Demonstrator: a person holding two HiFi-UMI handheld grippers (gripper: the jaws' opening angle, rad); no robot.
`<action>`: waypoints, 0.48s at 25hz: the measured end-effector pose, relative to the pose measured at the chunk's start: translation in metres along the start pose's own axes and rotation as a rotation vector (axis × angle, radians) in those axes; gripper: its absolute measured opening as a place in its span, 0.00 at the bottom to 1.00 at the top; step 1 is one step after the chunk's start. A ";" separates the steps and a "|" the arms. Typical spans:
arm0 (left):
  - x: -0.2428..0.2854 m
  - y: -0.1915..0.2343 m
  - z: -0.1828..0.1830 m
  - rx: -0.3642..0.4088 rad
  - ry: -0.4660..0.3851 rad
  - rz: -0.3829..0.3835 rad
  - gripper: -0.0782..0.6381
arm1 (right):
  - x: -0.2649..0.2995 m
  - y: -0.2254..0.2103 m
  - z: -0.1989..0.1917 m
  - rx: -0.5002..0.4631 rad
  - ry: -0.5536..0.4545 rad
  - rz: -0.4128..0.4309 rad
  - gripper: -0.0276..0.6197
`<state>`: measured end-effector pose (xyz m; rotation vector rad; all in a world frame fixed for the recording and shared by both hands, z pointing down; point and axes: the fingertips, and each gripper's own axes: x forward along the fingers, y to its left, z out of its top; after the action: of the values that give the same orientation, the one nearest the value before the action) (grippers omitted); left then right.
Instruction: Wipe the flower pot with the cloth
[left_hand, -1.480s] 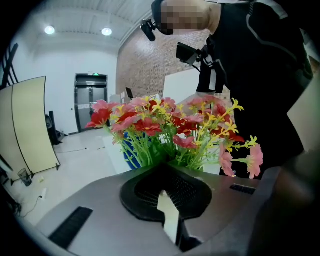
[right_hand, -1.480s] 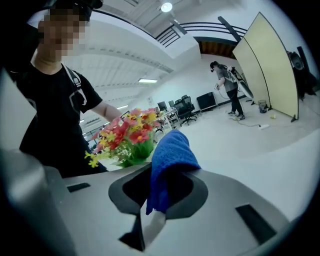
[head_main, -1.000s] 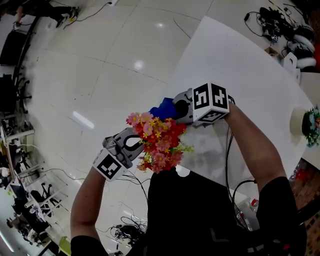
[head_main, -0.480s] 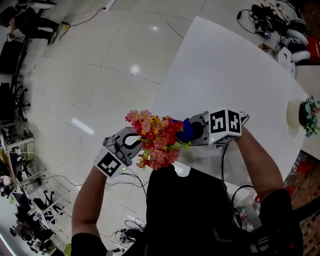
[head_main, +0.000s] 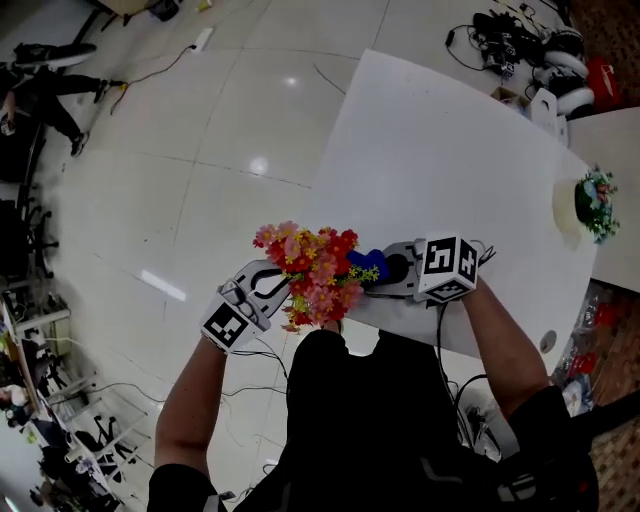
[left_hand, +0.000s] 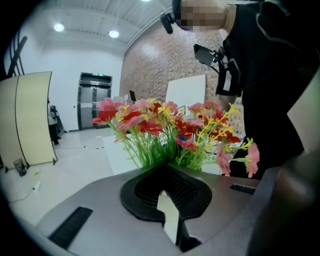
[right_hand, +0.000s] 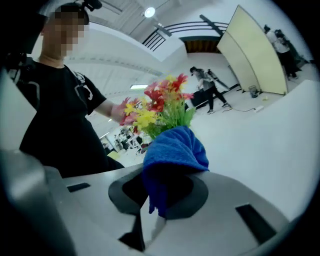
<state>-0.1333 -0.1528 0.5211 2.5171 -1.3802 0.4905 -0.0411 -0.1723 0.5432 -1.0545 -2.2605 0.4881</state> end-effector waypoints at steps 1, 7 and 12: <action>0.000 0.000 0.001 -0.029 -0.011 -0.002 0.11 | -0.009 -0.004 0.004 0.026 -0.043 -0.046 0.11; -0.002 0.002 0.019 -0.049 -0.030 0.035 0.11 | -0.070 -0.008 0.040 0.125 -0.328 -0.305 0.11; -0.012 0.003 0.048 -0.054 -0.103 0.014 0.11 | -0.099 0.003 0.076 0.102 -0.444 -0.462 0.11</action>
<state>-0.1330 -0.1621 0.4723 2.5227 -1.4283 0.3252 -0.0377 -0.2537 0.4485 -0.3668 -2.7214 0.6763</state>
